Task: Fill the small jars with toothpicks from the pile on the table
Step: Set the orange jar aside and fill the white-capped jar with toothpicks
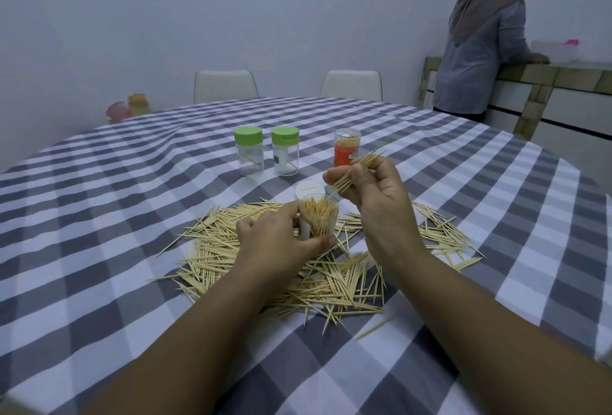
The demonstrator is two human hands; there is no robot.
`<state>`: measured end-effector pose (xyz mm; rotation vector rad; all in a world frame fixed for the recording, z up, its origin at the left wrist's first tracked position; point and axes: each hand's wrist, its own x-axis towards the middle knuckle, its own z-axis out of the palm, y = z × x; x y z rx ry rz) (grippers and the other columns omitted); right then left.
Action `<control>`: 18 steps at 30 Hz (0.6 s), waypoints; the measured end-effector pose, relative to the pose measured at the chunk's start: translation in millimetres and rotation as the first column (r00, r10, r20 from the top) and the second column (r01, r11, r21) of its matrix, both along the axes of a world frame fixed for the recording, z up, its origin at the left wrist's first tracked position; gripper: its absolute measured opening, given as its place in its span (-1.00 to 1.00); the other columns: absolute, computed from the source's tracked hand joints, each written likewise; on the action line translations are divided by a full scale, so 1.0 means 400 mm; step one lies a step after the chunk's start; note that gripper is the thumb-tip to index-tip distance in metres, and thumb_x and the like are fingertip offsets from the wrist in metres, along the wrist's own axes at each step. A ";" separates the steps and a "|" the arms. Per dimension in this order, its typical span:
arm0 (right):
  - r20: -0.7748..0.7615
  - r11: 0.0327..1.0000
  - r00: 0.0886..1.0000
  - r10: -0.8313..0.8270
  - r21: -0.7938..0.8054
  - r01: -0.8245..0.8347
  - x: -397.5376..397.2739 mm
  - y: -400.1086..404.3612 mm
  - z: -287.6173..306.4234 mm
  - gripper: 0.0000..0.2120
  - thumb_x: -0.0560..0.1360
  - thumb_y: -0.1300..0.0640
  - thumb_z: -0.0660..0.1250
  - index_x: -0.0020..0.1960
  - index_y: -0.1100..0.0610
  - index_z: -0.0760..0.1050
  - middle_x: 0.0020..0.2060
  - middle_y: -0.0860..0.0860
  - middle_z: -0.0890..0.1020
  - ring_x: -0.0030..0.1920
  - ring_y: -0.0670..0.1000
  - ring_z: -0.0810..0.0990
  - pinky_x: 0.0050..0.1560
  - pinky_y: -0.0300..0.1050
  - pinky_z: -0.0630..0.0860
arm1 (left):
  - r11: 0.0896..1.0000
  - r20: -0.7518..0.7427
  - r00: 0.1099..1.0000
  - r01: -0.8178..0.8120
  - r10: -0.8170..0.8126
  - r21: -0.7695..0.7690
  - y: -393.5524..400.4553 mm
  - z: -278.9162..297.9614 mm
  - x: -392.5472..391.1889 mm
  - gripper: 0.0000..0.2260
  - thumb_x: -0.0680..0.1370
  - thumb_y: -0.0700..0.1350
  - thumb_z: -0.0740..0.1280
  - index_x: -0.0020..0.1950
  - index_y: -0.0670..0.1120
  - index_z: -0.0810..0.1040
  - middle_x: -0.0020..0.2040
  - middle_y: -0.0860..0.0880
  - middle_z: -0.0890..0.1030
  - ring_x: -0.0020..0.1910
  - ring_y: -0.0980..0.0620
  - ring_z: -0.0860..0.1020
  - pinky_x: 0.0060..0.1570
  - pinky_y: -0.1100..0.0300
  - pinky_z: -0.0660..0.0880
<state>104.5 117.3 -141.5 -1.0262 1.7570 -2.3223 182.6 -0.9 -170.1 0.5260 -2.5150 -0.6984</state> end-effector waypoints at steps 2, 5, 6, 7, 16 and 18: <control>0.002 0.995 0.999 0.042 0.087 -0.042 0.013 -0.005 -0.002 -0.86 0.62 0.20 0.13 0.03 0.20 0.45 -0.12 0.01 0.67 -0.14 -0.12 0.63 -0.12 -0.28 0.56 | 1.000 -0.006 1.000 0.004 -0.004 -0.008 0.000 0.000 0.001 -0.65 0.37 0.32 0.37 0.06 0.21 0.46 -0.03 0.21 0.59 0.12 0.14 0.46 -0.06 0.11 0.03; 0.047 0.973 0.993 0.106 0.200 -0.114 0.023 -0.016 -0.014 -0.88 0.60 0.22 0.19 0.01 0.17 0.51 -0.12 -0.04 0.65 -0.19 -0.15 0.63 -0.27 -0.34 0.53 | 1.000 -0.012 1.000 0.007 -0.007 -0.021 0.000 0.000 0.000 -0.68 0.39 0.31 0.36 0.03 0.19 0.46 -0.10 0.21 0.59 0.09 0.15 0.48 -0.05 0.09 0.06; 0.035 0.965 0.995 0.097 0.243 -0.103 0.024 -0.019 -0.018 -0.89 0.58 0.21 0.22 -0.02 0.12 0.53 -0.11 -0.06 0.64 -0.17 -0.13 0.62 -0.25 -0.36 0.53 | 1.000 -0.015 1.000 0.007 -0.007 -0.019 -0.001 -0.001 0.000 -0.69 0.39 0.30 0.35 0.03 0.19 0.46 -0.11 0.20 0.59 0.09 0.16 0.48 -0.04 0.09 0.07; 0.021 0.956 0.997 0.079 0.280 -0.081 0.024 -0.021 -0.020 -0.88 0.57 0.21 0.25 -0.07 0.06 0.54 -0.10 -0.08 0.63 -0.16 -0.12 0.61 -0.24 -0.39 0.51 | 1.000 -0.016 1.000 0.007 -0.007 -0.015 -0.001 -0.001 0.000 -0.68 0.39 0.30 0.34 0.04 0.19 0.46 -0.12 0.20 0.59 0.10 0.17 0.49 -0.04 0.09 0.07; -0.080 0.936 0.996 0.028 0.352 0.002 0.018 -0.017 -0.026 -0.70 0.60 0.11 0.20 0.32 -0.06 0.42 0.18 -0.05 0.54 0.13 -0.13 0.53 0.02 -0.35 0.49 | 1.000 -0.010 1.000 0.004 -0.004 -0.014 -0.005 -0.004 -0.003 -0.67 0.38 0.32 0.33 -0.01 0.15 0.47 -0.12 0.19 0.60 0.09 0.16 0.50 -0.01 0.06 0.09; -0.128 0.948 0.990 0.060 0.318 -0.016 0.021 -0.017 -0.030 -0.59 0.62 0.14 0.17 0.41 -0.15 0.25 0.18 -0.08 0.53 0.12 -0.17 0.53 0.00 -0.41 0.48 | 1.000 -0.009 1.000 0.007 -0.007 -0.016 -0.006 -0.004 -0.003 -0.67 0.38 0.32 0.32 -0.01 0.14 0.47 -0.13 0.19 0.60 0.07 0.16 0.50 0.00 0.06 0.09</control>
